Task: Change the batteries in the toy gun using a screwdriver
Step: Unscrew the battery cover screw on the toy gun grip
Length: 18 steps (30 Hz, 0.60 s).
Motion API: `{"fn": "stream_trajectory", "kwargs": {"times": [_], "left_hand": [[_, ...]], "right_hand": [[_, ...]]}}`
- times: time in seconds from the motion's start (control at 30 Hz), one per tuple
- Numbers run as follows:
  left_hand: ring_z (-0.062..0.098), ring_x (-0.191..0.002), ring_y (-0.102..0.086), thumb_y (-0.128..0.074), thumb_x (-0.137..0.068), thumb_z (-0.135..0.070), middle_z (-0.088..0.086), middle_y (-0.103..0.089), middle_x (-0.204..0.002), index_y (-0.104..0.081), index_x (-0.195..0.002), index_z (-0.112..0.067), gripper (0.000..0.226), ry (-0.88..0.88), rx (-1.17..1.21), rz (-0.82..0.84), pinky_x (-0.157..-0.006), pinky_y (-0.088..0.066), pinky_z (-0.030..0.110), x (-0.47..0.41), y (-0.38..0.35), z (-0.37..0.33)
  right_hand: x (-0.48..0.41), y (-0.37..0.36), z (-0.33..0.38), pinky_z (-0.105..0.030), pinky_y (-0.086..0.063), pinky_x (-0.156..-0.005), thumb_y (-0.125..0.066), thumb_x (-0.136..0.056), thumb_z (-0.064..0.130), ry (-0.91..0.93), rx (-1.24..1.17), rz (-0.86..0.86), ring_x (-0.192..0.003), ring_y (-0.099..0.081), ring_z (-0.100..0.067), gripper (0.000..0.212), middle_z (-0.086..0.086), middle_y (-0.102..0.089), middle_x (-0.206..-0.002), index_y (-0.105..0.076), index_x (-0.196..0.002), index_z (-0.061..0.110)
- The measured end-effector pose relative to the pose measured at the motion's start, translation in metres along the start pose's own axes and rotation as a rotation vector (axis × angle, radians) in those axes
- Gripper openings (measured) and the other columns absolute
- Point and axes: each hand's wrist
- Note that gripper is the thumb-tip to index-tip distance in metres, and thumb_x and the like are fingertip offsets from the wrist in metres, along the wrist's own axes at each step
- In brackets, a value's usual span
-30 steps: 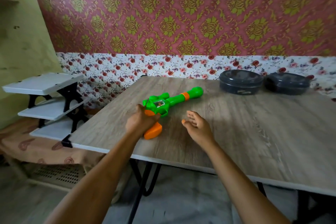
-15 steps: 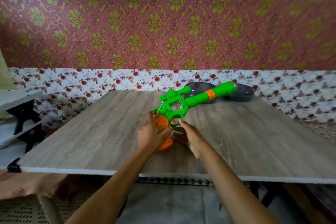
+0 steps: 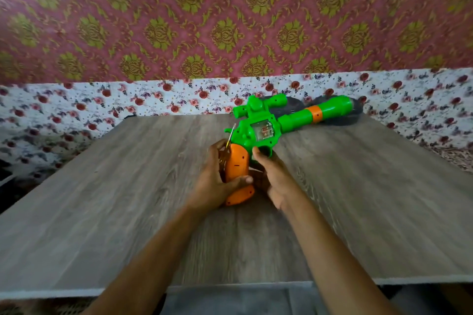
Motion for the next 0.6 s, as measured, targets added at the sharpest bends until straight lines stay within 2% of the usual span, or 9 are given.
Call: {"fn": "stream_trajectory", "kwargs": {"times": [0.07, 0.13, 0.2, 0.27, 0.33, 0.5, 0.53, 0.6], "left_hand": [[0.005, -0.105, -0.053, -0.081, -0.07, -0.022, -0.013, -0.049, -0.117, -0.029, -0.131, -0.029, 0.081, -0.034, 0.032, -0.001, -0.083, -0.045, 0.01, 0.0, 0.0, -0.002], [0.004, -0.106, -0.055, -0.08, -0.07, -0.021, -0.011, -0.051, -0.119, -0.028, -0.129, -0.031, 0.08, -0.036, 0.09, 0.003, -0.087, -0.048, 0.014, 0.001, 0.0, -0.001], [-0.001, -0.106, -0.056, -0.081, -0.068, -0.022, -0.011, -0.053, -0.12, -0.028, -0.13, -0.029, 0.082, -0.035, 0.129, 0.008, -0.089, -0.049, 0.018, 0.002, 0.001, 0.0], [-0.01, -0.103, -0.057, -0.083, -0.067, -0.02, -0.015, -0.053, -0.119, -0.028, -0.133, -0.024, 0.085, -0.048, 0.169, 0.004, -0.086, -0.048, 0.011, 0.002, 0.0, 0.0], [-0.011, -0.1, -0.058, -0.082, -0.067, -0.016, -0.014, -0.053, -0.118, -0.027, -0.135, -0.021, 0.087, -0.052, 0.216, 0.0, -0.083, -0.048, 0.009, 0.003, -0.001, 0.0], [-0.003, -0.099, -0.056, -0.077, -0.074, -0.009, -0.011, -0.052, -0.112, -0.024, -0.134, -0.026, 0.081, -0.02, 0.229, 0.026, -0.079, -0.049, 0.009, 0.009, 0.0, -0.005], [-0.001, -0.096, -0.055, -0.075, -0.076, -0.012, -0.01, -0.052, -0.109, -0.027, -0.133, -0.028, 0.076, 0.001, 0.22, 0.026, -0.077, -0.05, 0.012, 0.009, 0.002, -0.008], [0.005, -0.082, -0.053, -0.068, -0.085, -0.016, -0.007, -0.05, -0.097, -0.039, -0.119, -0.031, 0.047, 0.042, 0.235, -0.065, -0.068, -0.048, 0.019, 0.006, 0.01, -0.01]], "right_hand": [[0.001, 0.001, 0.001, -0.035, -0.051, -0.081, -0.062, -0.085, 0.017, 0.062, 0.007, 0.024, -0.097, -0.062, -0.021, 0.033, -0.003, -0.067, -0.107, -0.056, -0.117, 0.02], [0.005, -0.001, 0.0, -0.035, -0.049, -0.088, -0.065, -0.08, 0.005, 0.1, 0.028, 0.042, -0.096, -0.061, -0.017, 0.041, 0.0, -0.066, -0.102, -0.054, -0.117, 0.018], [0.008, -0.001, 0.001, -0.034, -0.049, -0.089, -0.065, -0.078, -0.001, 0.096, 0.018, 0.065, -0.093, -0.061, -0.017, 0.035, 0.0, -0.067, -0.096, -0.058, -0.106, 0.018], [0.009, 0.0, 0.002, -0.039, -0.046, -0.095, -0.067, -0.076, 0.0, 0.066, 0.006, 0.082, -0.097, -0.061, -0.021, 0.026, -0.003, -0.067, -0.095, -0.064, -0.095, 0.017], [0.01, 0.001, 0.0, -0.042, -0.044, -0.1, -0.067, -0.077, 0.002, 0.037, 0.003, 0.107, -0.101, -0.06, -0.023, 0.021, -0.006, -0.068, -0.097, -0.067, -0.093, 0.016], [0.014, -0.001, -0.001, -0.038, -0.047, -0.092, -0.069, -0.077, 0.009, 0.073, 0.053, 0.065, -0.093, -0.062, -0.019, 0.014, 0.001, -0.071, -0.087, -0.068, -0.088, 0.017], [0.014, -0.001, -0.001, -0.037, -0.048, -0.09, -0.069, -0.077, 0.01, 0.086, 0.078, 0.04, -0.09, -0.062, -0.018, 0.013, 0.002, -0.071, -0.086, -0.067, -0.088, 0.017], [0.015, 0.0, -0.001, -0.033, -0.048, -0.085, -0.069, -0.078, 0.011, 0.111, 0.112, 0.019, -0.086, -0.062, -0.015, 0.012, 0.006, -0.072, -0.079, -0.067, -0.088, 0.017]]}}
Point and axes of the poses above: each hand's wrist, its own x-axis away from the middle knuckle, its own y-axis out of the back of the hand, z = x × y
